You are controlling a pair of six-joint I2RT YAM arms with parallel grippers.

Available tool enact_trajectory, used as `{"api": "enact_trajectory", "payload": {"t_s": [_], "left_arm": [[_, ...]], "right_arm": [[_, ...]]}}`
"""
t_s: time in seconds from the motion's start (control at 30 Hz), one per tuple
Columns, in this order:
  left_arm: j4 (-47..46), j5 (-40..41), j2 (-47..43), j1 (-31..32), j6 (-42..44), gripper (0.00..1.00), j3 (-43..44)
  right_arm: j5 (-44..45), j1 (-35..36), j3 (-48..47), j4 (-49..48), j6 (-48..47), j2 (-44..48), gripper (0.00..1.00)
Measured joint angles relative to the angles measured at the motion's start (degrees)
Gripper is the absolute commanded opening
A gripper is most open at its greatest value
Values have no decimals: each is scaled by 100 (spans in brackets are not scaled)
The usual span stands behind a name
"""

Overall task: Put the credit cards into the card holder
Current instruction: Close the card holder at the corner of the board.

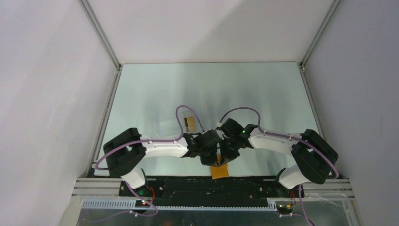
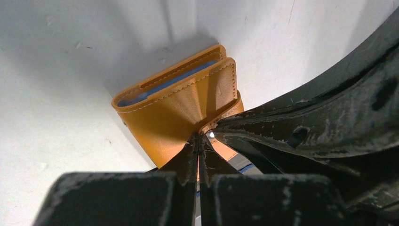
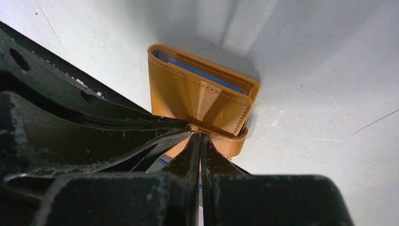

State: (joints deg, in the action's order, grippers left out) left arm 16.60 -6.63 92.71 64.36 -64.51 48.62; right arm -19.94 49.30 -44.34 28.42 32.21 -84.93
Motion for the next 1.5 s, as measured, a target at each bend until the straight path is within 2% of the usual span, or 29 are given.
{"api": "enact_trajectory", "payload": {"t_s": [0.83, 1.5], "left_arm": [[219, -22, 133, 0, -144, 0, 140], [240, -57, 131, -28, -168, 0, 140]], "right_arm": [[481, 297, -28, -31, 466, -190, 0], [511, 354, 44, -83, 317, -186, 0]]}}
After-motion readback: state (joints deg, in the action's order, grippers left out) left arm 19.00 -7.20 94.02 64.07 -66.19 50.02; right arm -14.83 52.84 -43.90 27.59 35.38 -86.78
